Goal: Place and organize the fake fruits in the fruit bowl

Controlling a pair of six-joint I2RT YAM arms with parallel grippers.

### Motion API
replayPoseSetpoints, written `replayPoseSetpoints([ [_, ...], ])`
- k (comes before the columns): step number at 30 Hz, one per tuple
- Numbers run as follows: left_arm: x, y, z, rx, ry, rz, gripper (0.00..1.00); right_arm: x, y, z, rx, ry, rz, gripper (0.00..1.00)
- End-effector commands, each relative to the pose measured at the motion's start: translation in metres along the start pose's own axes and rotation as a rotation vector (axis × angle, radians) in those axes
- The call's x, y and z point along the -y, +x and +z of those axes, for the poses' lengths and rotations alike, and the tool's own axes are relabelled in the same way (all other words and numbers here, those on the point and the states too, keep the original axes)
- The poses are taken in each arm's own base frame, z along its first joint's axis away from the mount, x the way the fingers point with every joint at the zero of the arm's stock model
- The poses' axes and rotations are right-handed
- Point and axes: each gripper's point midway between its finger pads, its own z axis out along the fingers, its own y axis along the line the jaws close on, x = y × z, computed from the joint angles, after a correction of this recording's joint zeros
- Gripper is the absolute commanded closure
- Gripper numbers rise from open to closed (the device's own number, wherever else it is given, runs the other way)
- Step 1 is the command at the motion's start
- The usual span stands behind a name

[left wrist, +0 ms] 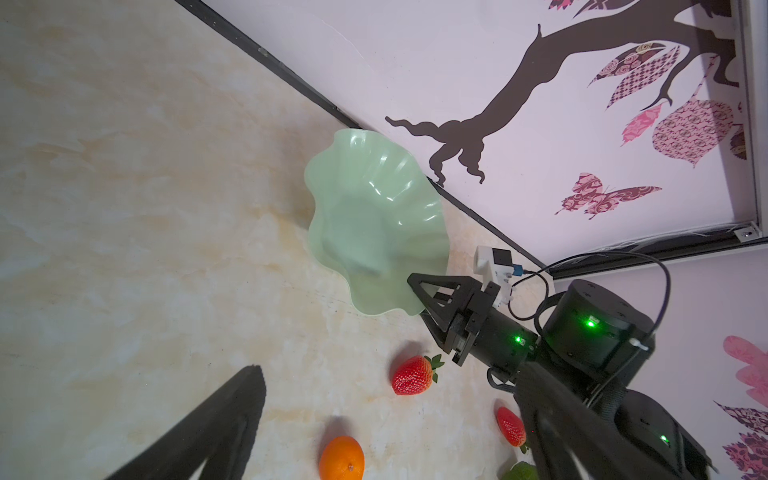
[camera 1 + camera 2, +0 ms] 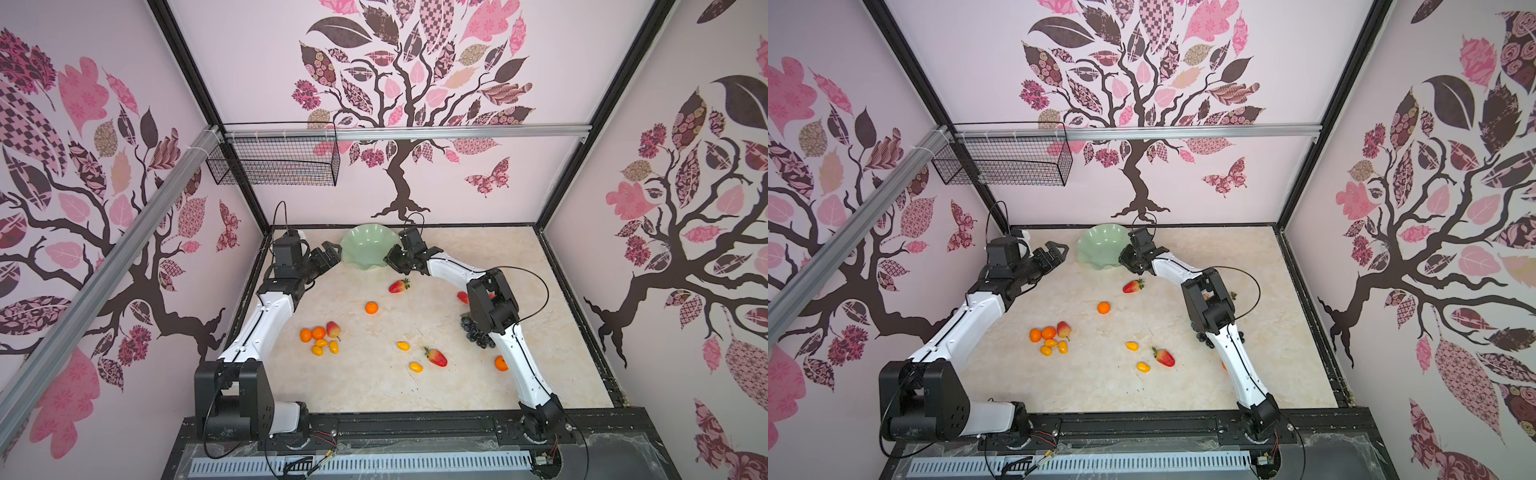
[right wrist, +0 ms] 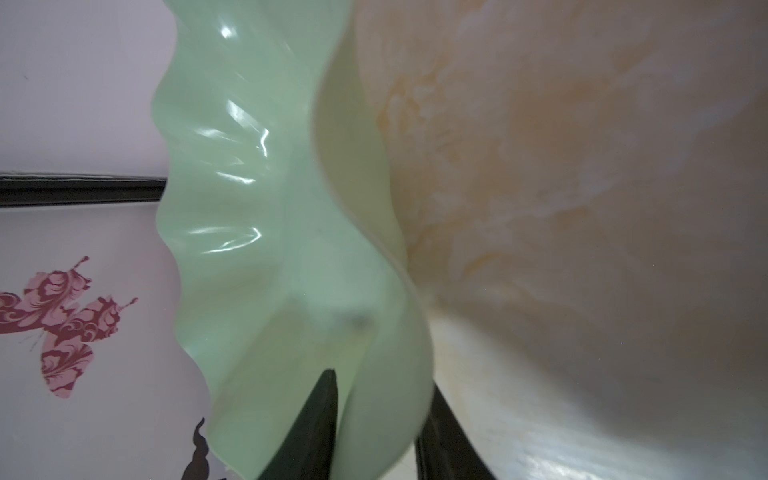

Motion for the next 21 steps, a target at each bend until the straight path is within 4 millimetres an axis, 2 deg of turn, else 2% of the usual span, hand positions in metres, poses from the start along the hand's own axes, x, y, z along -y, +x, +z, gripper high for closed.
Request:
replayPoseSetpoints([
  [1,-0.009,0.005,0.005,-0.013,-0.004,-0.012,0.02,0.004,0.005,0.006,-0.012,0.024,0.009,0.72],
  [11,-0.006,0.007,0.008,-0.031,0.02,-0.02,0.02,-0.012,-0.006,-0.009,0.032,0.005,0.014,0.96],
  [13,-0.006,0.008,0.008,-0.035,0.018,-0.022,0.02,-0.007,-0.009,-0.01,0.044,0.027,0.016,1.0],
  [14,-0.006,0.009,0.009,-0.038,0.019,-0.024,0.02,-0.022,-0.018,-0.027,0.07,0.007,0.011,1.0],
  [15,-0.006,0.009,0.009,-0.04,0.019,-0.023,0.02,-0.022,-0.022,-0.032,0.083,0.012,0.012,1.0],
  [18,-0.003,0.014,0.011,-0.057,0.022,-0.011,0.02,-0.017,-0.037,-0.05,0.122,0.028,0.02,1.0],
  [21,0.008,0.023,0.014,-0.087,0.045,0.02,0.02,-0.003,-0.055,-0.074,0.163,0.046,0.044,1.0],
])
